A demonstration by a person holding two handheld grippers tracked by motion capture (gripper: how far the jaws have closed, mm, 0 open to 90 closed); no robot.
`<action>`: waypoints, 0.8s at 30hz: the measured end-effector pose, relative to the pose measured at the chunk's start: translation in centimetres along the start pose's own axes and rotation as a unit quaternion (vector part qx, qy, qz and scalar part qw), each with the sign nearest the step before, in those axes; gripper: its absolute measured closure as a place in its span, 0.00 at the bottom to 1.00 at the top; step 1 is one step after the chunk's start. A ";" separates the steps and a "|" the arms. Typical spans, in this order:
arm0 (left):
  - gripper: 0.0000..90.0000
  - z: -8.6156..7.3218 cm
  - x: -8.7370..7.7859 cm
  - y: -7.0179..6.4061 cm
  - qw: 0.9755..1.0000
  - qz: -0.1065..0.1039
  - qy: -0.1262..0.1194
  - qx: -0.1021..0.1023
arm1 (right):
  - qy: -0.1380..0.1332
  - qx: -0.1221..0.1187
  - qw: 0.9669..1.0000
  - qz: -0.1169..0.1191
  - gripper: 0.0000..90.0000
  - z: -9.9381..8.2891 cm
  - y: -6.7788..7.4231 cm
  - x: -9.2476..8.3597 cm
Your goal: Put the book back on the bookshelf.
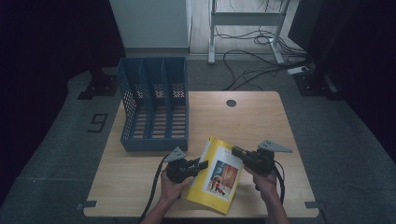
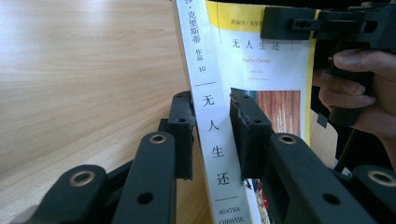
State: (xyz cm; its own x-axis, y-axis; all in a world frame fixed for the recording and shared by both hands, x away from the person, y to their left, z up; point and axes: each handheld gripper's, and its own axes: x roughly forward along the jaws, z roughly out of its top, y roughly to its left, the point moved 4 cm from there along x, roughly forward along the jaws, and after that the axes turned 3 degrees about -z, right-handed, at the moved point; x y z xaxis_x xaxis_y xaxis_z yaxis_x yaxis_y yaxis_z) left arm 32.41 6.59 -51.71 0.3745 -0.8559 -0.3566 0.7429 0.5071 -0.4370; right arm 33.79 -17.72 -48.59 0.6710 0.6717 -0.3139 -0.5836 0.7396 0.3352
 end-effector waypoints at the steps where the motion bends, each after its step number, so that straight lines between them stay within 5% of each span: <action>1: 0.79 -0.1 0.1 0.2 1.000 -0.006 0.003 -0.008 | -0.001 0.000 1.000 0.002 0.96 0.0 0.0 0.0; 7: 0.79 -0.1 0.2 0.3 1.000 -0.015 0.000 -0.020 | 0.000 -0.018 0.999 0.028 0.96 -0.2 0.6 0.4; 15: 0.83 0.1 -0.1 -0.1 1.000 -0.015 -0.015 -0.019 | -0.008 -0.028 0.999 0.024 0.93 -0.2 0.6 0.3; 19: 0.84 0.6 -0.9 -0.3 0.999 -0.007 -0.039 -0.015 | 0.017 -0.017 0.999 -0.031 0.60 -0.7 -0.2 0.5; 24: 0.84 0.5 -1.4 0.1 0.999 0.006 -0.048 -0.021 | 0.053 0.029 0.995 -0.081 0.44 -1.8 -0.7 1.0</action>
State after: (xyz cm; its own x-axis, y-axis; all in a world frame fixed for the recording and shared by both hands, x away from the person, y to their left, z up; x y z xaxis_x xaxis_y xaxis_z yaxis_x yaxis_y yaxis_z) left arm 32.26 7.74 -50.81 0.4360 -0.8543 -0.2831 0.7152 0.5198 -0.4672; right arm 34.06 -17.54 -50.70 0.7000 0.5477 -0.4583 -0.4426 0.8363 0.3234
